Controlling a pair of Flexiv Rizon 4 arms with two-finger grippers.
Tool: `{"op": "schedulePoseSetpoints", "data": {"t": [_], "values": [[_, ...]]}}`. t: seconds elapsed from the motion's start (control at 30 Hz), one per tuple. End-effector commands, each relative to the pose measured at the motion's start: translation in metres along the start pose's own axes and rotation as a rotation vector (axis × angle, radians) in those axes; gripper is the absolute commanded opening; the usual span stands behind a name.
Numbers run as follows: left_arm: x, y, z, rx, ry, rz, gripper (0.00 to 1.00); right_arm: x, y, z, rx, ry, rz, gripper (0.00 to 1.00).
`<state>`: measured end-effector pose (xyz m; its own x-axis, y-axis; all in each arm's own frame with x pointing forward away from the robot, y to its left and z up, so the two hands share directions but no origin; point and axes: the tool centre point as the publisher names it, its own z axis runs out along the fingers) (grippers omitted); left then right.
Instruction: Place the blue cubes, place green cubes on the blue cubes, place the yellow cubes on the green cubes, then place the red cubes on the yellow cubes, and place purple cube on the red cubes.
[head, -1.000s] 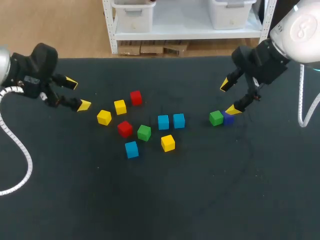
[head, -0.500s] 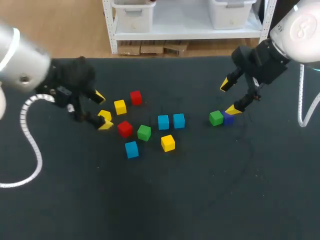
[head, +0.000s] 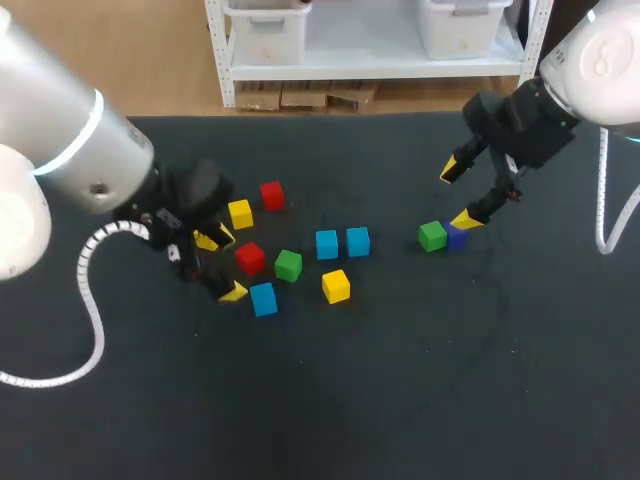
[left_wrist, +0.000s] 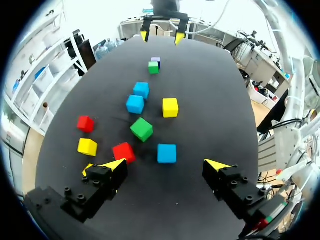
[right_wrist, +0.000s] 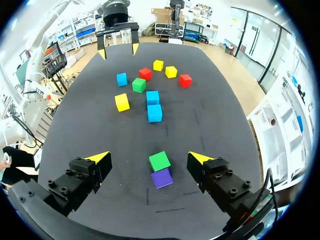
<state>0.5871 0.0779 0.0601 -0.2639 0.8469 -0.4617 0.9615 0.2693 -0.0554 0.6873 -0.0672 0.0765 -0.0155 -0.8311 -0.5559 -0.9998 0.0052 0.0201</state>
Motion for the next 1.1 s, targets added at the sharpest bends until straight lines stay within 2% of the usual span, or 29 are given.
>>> {"op": "schedulePoseSetpoints", "data": {"t": [0.03, 0.6, 1.1], "values": [[0.001, -0.002, 0.013, -0.015, 0.008, -0.010, 1.00, 0.000, 0.000, 0.000, -0.001, -0.002, -0.001, 1.00], [0.007, -0.004, 0.047, -0.022, 0.076, -0.004, 1.00, 0.000, 0.000, 0.000, -0.001, -0.002, -0.001, 1.00], [0.004, 0.006, 0.074, -0.014, 0.108, 0.032, 1.00, 0.000, 0.000, 0.000, -0.001, -0.002, -0.001, 1.00]]}}
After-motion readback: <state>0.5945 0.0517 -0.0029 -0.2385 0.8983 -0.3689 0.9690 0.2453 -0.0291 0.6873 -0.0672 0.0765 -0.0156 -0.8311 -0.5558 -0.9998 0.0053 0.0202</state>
